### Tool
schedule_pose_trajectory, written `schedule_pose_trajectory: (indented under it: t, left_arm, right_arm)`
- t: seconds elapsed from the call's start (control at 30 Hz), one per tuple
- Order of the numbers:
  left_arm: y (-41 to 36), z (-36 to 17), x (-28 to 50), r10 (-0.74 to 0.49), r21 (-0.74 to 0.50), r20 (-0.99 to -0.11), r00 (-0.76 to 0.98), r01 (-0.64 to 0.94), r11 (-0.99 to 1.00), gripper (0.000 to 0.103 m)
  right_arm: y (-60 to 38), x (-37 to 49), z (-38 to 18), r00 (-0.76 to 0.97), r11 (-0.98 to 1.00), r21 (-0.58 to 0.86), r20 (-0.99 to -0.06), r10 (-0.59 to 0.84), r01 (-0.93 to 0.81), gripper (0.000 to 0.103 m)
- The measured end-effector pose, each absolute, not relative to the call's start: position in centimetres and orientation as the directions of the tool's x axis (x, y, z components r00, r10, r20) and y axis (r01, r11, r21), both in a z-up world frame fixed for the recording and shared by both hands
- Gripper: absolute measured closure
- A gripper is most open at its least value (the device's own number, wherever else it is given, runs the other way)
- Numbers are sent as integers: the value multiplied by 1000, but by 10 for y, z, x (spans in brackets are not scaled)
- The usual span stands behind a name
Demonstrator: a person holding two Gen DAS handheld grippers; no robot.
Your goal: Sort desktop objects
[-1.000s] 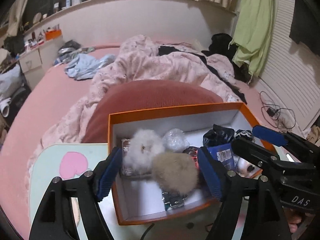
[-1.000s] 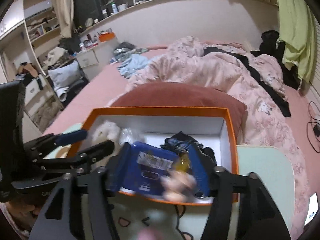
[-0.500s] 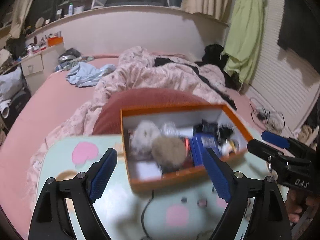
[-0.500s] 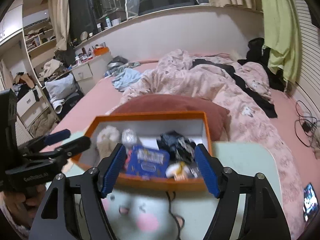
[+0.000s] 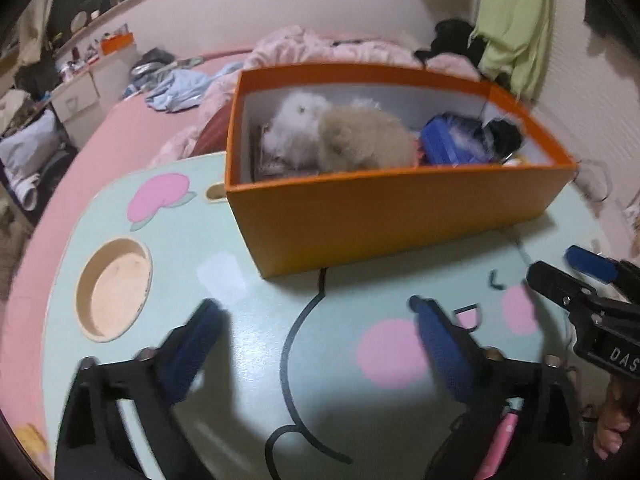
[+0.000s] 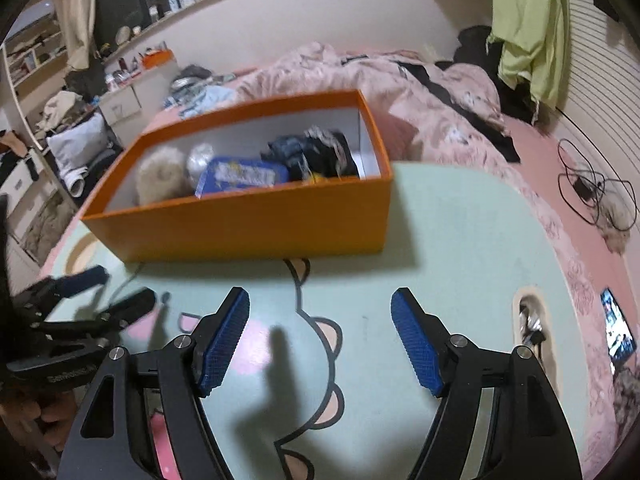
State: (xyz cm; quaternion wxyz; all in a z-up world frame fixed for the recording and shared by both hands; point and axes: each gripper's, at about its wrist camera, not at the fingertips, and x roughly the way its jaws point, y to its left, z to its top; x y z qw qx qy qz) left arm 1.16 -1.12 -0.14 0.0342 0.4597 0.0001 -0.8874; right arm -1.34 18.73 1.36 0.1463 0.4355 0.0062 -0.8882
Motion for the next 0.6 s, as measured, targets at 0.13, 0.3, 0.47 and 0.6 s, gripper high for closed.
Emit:
schedule_pose_trajectory:
  t: [0.13,0.3,0.47,0.6]
  left_arm:
    - [-12,0,11,-59,27,-812,-581,65,-998,0]
    - [-12,-1,10,-59,26,-812,-581,65,-998,0]
    - [-12,-2,10,-59,26,-812,-580,65,-998,0]
    - [-12,-1,10,-59,26,-812,-581,65,-998,0]
  right_arm:
    - [179,-13,5,-573,-965,16,-802,-169,262,18]
    - [177,-13,3,-551,-960,17,-816,-174,279,0]
    - [177,-12,3,-552,-960,16,-815,-174,279,0]
    - [177,-13,2,-551,-960,16,-816,-174,279,0]
